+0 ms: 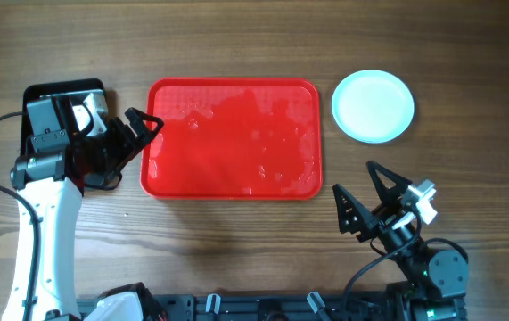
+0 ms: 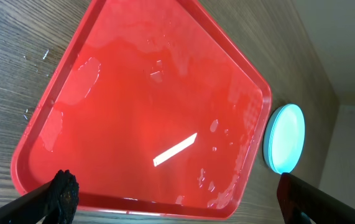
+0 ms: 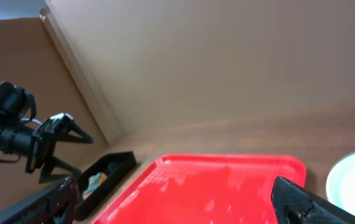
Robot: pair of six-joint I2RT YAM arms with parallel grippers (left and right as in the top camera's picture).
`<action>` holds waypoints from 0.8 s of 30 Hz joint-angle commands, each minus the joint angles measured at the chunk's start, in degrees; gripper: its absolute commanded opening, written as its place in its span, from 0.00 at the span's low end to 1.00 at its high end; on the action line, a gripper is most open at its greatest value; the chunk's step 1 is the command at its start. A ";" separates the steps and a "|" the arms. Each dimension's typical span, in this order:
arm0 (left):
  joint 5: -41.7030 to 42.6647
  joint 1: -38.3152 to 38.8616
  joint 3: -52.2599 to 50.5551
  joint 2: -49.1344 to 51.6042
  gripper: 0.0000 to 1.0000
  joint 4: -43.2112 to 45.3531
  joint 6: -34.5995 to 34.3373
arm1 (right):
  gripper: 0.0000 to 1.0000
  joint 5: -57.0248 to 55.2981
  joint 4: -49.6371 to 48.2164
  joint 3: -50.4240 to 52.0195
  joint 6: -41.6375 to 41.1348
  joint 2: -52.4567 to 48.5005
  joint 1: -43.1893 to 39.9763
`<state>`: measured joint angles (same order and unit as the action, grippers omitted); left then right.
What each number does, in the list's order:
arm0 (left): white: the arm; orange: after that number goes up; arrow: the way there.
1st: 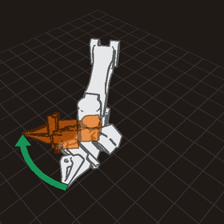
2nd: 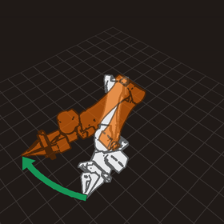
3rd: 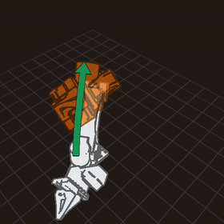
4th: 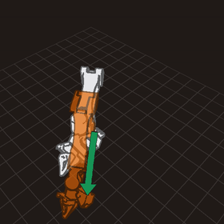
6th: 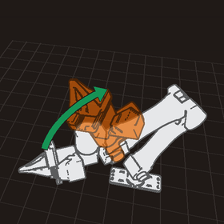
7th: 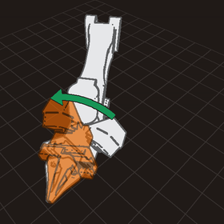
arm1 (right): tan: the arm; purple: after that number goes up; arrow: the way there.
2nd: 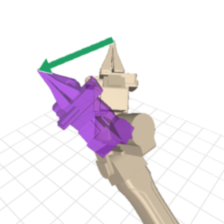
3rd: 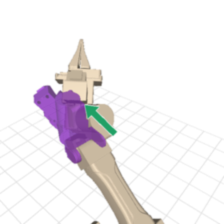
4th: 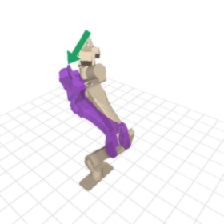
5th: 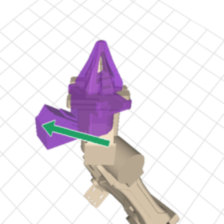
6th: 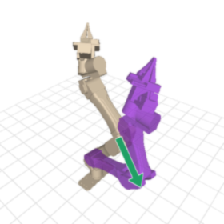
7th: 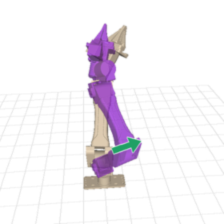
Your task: Clean dirty plates on tray and stack at the side
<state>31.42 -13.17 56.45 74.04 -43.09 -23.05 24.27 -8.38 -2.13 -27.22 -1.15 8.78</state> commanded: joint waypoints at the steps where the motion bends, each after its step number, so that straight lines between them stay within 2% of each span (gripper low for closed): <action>1: 0.46 0.20 -0.20 0.28 1.00 0.17 0.13 | 1.00 -3.67 -0.72 1.86 1.95 0.98 -0.39; 7: 0.46 0.20 -0.20 0.28 1.00 0.17 0.13 | 1.00 -14.27 0.85 1.86 1.55 0.98 -0.39; 11: 0.46 0.20 -0.20 0.28 1.00 0.17 0.13 | 1.00 -25.24 7.63 1.86 1.57 0.98 -0.39; 15: 0.46 0.20 -0.20 0.28 1.00 0.17 0.13 | 1.00 -25.79 7.85 1.84 9.31 1.01 -0.44; 17: 0.46 0.20 -0.20 0.28 1.00 0.17 0.13 | 0.99 -25.83 7.87 1.84 9.44 1.01 -0.44; 20: 0.46 0.20 -0.20 0.28 1.00 0.17 0.13 | 1.00 -25.53 8.02 1.84 18.69 1.01 -0.61; 24: 0.46 0.20 -0.20 0.28 1.00 0.17 0.13 | 1.00 -24.72 8.22 1.84 26.08 0.98 -1.49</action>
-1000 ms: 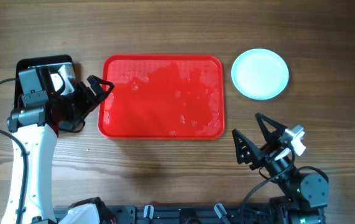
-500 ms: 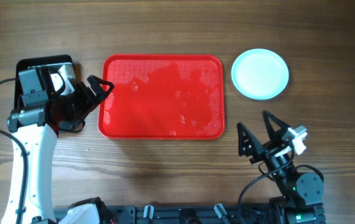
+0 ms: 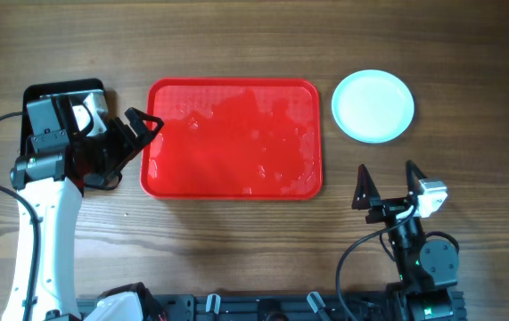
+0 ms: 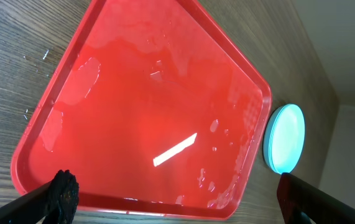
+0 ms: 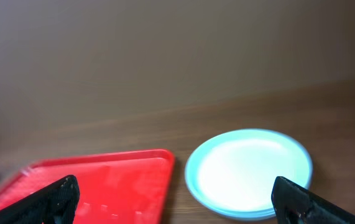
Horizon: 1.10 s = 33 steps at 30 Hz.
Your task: Clean dirty plates on tray and stack at the side
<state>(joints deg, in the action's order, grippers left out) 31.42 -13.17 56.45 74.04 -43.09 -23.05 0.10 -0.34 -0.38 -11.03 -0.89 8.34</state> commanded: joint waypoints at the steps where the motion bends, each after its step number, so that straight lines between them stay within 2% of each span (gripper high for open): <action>1: 0.46 0.20 -0.20 0.28 1.00 0.17 0.13 | 1.00 -0.55 0.17 0.09 9.68 0.72 -1.64; 6: 0.46 0.20 -0.20 0.28 1.00 0.15 0.13 | 1.00 -0.09 0.22 0.09 4.52 0.72 -4.50; 33: 0.46 0.15 -0.20 0.28 1.00 0.15 0.13 | 1.00 0.52 0.07 0.09 4.63 0.68 -4.66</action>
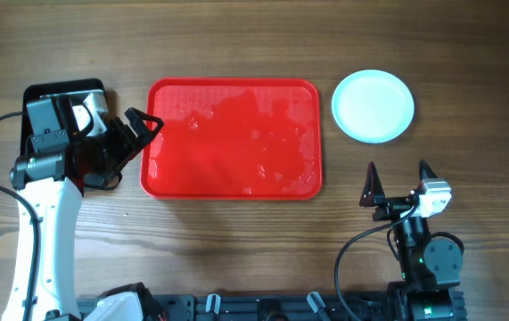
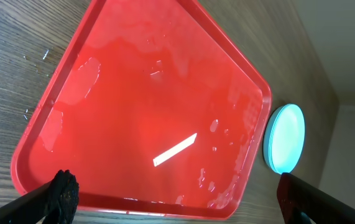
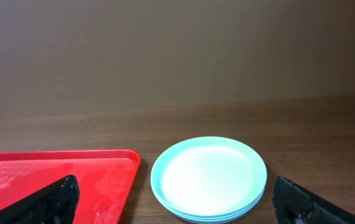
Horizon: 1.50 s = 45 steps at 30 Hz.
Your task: Clean dirty plates on tray and stack at the side
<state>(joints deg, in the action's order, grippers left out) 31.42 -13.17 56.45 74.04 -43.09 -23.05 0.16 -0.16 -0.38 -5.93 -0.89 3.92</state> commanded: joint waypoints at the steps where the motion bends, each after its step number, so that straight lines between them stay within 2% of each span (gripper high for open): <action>1: 0.46 0.15 -0.20 0.28 1.00 0.17 0.13 | 1.00 0.46 -0.11 0.09 -0.46 0.68 -0.24; 7: -5.60 0.17 -0.20 0.24 1.00 -0.28 0.15 | 1.00 0.46 -0.11 0.09 -0.48 0.68 -0.24; 11: -5.35 2.27 -0.28 -0.57 1.00 -1.38 1.73 | 1.00 0.46 -0.11 0.09 -0.48 0.68 -0.24; 13: -5.38 5.57 -1.44 -1.66 1.00 0.20 7.08 | 1.00 0.46 -0.11 0.09 -0.46 0.68 -0.24; 17: -5.70 12.48 -7.65 -7.13 1.00 8.68 18.05 | 1.00 0.46 -0.11 0.09 -0.46 0.68 -0.24; 20: -8.72 16.68 -14.23 -13.49 1.00 15.19 21.35 | 1.00 0.46 -0.11 0.09 -0.48 0.68 -0.24; 24: -14.58 19.52 -24.26 -25.11 1.00 21.03 21.33 | 0.99 0.46 -0.11 0.09 -0.48 0.68 -0.24; 30: -17.55 19.47 -38.16 -43.41 1.00 27.39 21.31 | 1.00 0.46 -0.11 0.09 -0.46 0.68 -0.24; 36: -19.39 18.69 -45.33 -53.02 1.00 32.22 20.57 | 1.00 0.46 -0.11 0.09 -0.46 0.68 -0.24; 41: -22.36 13.79 -50.03 -61.22 1.00 32.33 13.53 | 1.00 0.46 -0.11 0.09 -0.44 0.68 -0.24; 45: -22.34 10.97 -53.13 -64.41 1.00 34.42 11.87 | 1.00 0.46 -0.11 0.09 -0.48 0.68 -0.24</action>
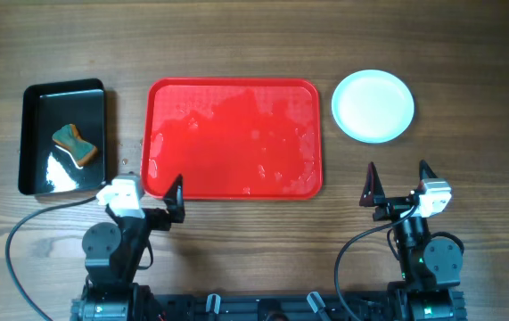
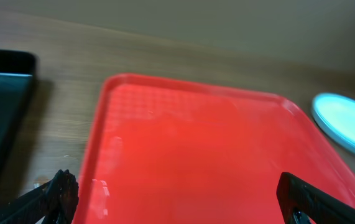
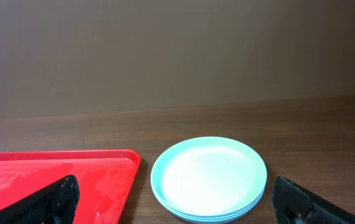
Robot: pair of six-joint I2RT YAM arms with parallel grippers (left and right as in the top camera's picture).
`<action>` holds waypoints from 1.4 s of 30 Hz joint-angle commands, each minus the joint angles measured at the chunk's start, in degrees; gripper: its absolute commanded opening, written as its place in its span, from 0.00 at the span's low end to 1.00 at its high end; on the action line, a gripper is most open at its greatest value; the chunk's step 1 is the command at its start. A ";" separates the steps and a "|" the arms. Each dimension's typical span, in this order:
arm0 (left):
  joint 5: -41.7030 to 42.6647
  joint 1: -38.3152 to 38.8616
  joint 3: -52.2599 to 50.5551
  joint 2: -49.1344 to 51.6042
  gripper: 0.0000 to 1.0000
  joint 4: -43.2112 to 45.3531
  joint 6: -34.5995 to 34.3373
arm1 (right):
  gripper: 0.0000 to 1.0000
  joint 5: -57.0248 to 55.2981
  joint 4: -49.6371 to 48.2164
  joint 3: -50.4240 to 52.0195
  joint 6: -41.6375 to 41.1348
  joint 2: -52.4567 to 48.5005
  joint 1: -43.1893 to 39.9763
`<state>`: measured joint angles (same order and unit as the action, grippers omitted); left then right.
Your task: Clean dirty plates on tray and stack at the side
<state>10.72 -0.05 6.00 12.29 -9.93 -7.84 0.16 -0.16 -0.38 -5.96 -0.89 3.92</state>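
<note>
The red tray [image 1: 233, 138] lies mid-table, wet and with no plate on it; it also fills the left wrist view [image 2: 196, 155]. A stack of light blue plates [image 1: 373, 105] sits on the wood to the tray's right, seen too in the right wrist view [image 3: 208, 177]. My left gripper [image 1: 147, 190] is open and empty at the near edge, in front of the tray's left corner. My right gripper [image 1: 398, 171] is open and empty at the near right, facing the plates.
A black bin [image 1: 36, 98] left of the tray holds water and a green-and-orange sponge [image 1: 75, 144]. Water drops lie on the wood between the bin and the tray. Both arm bases stand along the near table edge.
My left arm has moved from over the black bin beside the tray's left edge to the near table edge. The bin and sponge now show. The right arm has not moved.
The left gripper stayed open by the tray's left edge over the bin through all earlier moments and is now back at the near edge. The right gripper first pointed left across the tray, then faced the plate stack and has stayed there. Tray and plates have not moved.
</note>
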 commanded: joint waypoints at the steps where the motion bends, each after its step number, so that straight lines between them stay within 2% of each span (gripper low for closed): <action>1: -1.64 -2.45 -3.15 -3.21 1.00 1.62 -3.32 | 1.00 0.46 -0.11 0.09 -0.46 0.68 -0.24; 18: -4.39 -3.65 -5.68 -12.13 1.00 6.80 -2.86 | 1.00 0.46 -0.13 0.09 -0.46 0.68 -0.24; 21: -4.11 -3.65 -5.68 -12.13 1.00 6.95 -0.44 | 1.00 0.44 -0.11 0.09 -0.46 0.68 -0.24; 28: -0.04 -3.65 -5.68 -12.13 1.00 6.34 10.67 | 1.00 0.46 -0.11 0.09 -0.46 0.68 -0.24; 42: -0.35 -3.56 -5.68 -12.13 1.00 6.27 12.13 | 1.00 0.46 -0.13 0.09 -0.46 0.68 -0.24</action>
<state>9.50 -3.40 0.99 0.80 -3.62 2.94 0.16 -0.16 -0.38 -5.96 -0.89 3.92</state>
